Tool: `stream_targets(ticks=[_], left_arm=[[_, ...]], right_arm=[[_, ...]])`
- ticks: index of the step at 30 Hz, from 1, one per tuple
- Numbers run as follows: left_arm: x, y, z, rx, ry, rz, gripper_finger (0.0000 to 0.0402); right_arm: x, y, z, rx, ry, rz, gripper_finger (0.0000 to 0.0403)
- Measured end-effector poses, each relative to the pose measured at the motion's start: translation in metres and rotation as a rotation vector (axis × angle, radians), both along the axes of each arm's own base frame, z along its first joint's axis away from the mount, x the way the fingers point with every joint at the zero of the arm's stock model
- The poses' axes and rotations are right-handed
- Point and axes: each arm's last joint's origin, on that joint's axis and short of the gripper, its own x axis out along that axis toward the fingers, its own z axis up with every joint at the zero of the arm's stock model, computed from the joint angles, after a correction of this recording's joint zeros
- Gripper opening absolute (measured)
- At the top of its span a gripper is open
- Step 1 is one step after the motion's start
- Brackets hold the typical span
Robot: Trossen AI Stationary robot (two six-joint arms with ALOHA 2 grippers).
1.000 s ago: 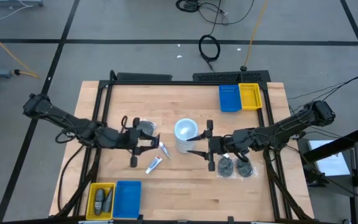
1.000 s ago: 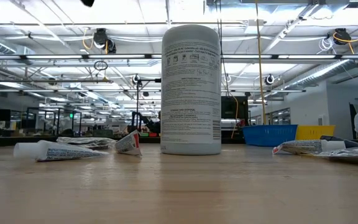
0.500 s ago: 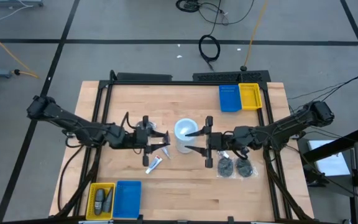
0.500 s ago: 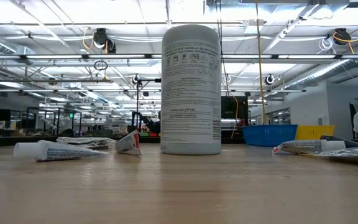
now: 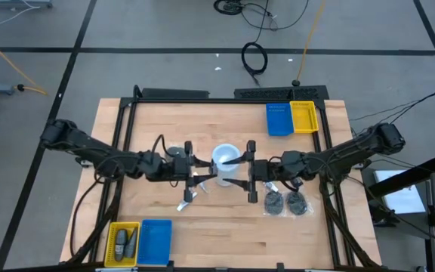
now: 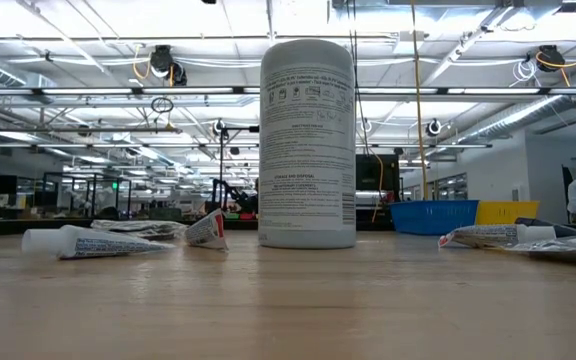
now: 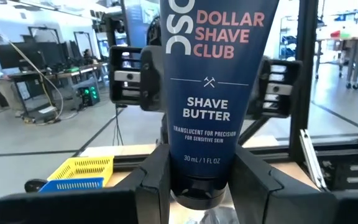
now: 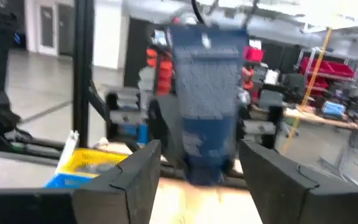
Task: Pick & Place Travel size toiletries
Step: Put the left blue shave cream into the top blue bin
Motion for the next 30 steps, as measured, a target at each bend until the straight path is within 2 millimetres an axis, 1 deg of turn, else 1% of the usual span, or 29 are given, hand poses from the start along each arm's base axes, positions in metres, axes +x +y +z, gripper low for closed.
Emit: stream_targets(ticks=[6,9,11,16,19,23,30], left_arm=[[0.003,0.003,-0.002,-0.015,-0.004,0.010,0.0111],[0.006,0.003,-0.004,-0.015,-0.010,-0.015,0.0111],[0.010,0.003,-0.006,-0.019,-0.031,-0.023,0.0111],[0.013,0.003,-0.011,-0.013,-0.011,-0.027,0.0111],[0.015,0.003,-0.013,-0.013,-0.004,-0.043,0.0111],[0.018,0.003,-0.018,-0.010,0.006,-0.048,0.0111],[0.024,0.003,-0.025,-0.013,0.007,-0.043,0.0111]], right_arm=[[0.002,-0.004,0.001,0.004,-0.027,-0.014,0.0240],[0.009,-0.007,-0.004,0.006,-0.027,-0.024,0.0244],[0.012,-0.007,-0.007,0.003,-0.035,-0.028,0.0245],[0.018,-0.008,-0.014,0.006,-0.032,-0.029,0.0246],[0.022,-0.010,-0.015,0.005,-0.060,0.002,0.0248],[0.023,-0.012,-0.014,0.011,-0.081,0.022,0.0248],[0.024,-0.014,-0.016,0.023,-0.068,0.018,0.0234]])
